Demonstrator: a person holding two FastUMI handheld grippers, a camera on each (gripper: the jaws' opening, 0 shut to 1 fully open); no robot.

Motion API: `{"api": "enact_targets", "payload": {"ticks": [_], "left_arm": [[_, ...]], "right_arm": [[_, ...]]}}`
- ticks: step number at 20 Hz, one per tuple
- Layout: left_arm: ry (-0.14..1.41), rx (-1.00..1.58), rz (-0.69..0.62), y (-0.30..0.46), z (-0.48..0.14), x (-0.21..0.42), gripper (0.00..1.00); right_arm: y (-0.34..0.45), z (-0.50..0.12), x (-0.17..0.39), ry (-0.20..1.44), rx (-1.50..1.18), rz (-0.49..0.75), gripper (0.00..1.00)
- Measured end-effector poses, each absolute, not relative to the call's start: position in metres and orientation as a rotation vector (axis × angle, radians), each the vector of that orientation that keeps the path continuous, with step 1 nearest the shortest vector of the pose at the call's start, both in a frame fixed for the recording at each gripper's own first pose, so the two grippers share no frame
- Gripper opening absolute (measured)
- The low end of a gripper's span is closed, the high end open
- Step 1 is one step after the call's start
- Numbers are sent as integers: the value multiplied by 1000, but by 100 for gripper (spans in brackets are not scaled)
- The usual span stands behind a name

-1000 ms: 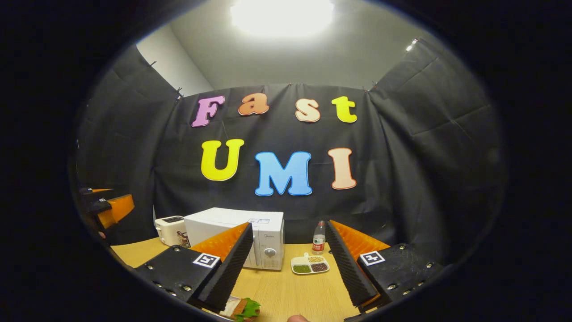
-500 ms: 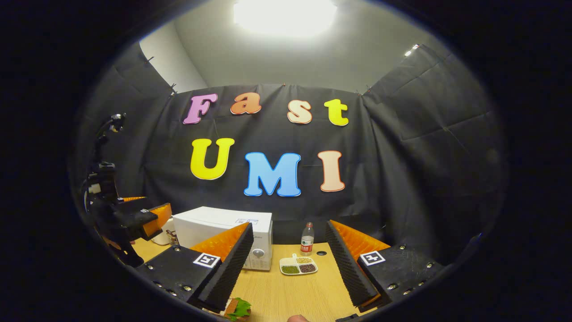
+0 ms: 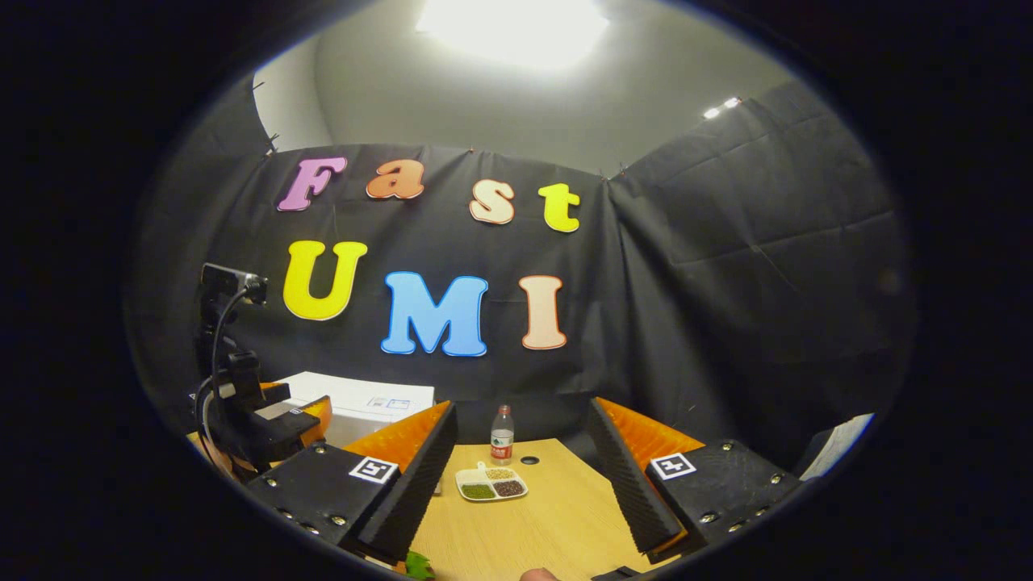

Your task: Open the microwave oven with the left hand, put the food in, and close the microwave oven.

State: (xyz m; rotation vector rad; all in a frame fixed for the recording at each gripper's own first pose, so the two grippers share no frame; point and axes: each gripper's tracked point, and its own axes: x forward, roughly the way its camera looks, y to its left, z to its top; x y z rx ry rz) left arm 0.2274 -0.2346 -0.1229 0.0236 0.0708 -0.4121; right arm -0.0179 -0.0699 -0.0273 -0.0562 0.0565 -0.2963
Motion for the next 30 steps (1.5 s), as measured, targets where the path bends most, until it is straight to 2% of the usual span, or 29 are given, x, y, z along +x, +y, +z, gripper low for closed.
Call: {"api": "enact_targets", "payload": {"ticks": [4, 6, 9, 10, 11, 13, 14, 16, 19, 22, 24, 26, 30], "left_arm": [[115, 43, -490, -277, -165, 253, 92], [146, 47, -522, -296, -187, 263, 100], [174, 72, -541, -316, -215, 276, 92], [184, 84, -544, -323, -226, 280, 84], [202, 96, -546, -328, -236, 283, 92], [242, 103, -547, -339, -257, 289, 92], [259, 104, -550, -343, -266, 290, 83], [284, 108, -552, -348, -276, 293, 77], [282, 109, -529, -346, -281, 301, 44], [297, 88, -533, -346, -282, 300, 37], [307, 92, -523, -346, -280, 297, 29], [316, 121, -524, -346, -282, 298, 17], [340, 90, -524, -345, -280, 297, 12]], "right_arm": [[-87, -37, -26, 89, -84, -406, 98], [-94, -43, -32, 117, -95, -451, 98], [-103, -43, -40, 130, -103, -511, 98], [-105, -45, -43, 138, -109, -526, 98], [-107, -48, -45, 149, -117, -540, 98], [-109, -51, -49, 168, -128, -558, 98], [-110, -52, -50, 176, -130, -563, 98], [-111, -55, -51, 180, -129, -567, 98], [-117, -65, -53, 210, -117, -579, 98], [-122, -70, -53, 231, -129, -582, 98], [-121, -69, -52, 238, -134, -574, 98], [-119, -64, -50, 226, -142, -561, 98], [-111, -68, -44, 223, -164, -505, 98]]}}
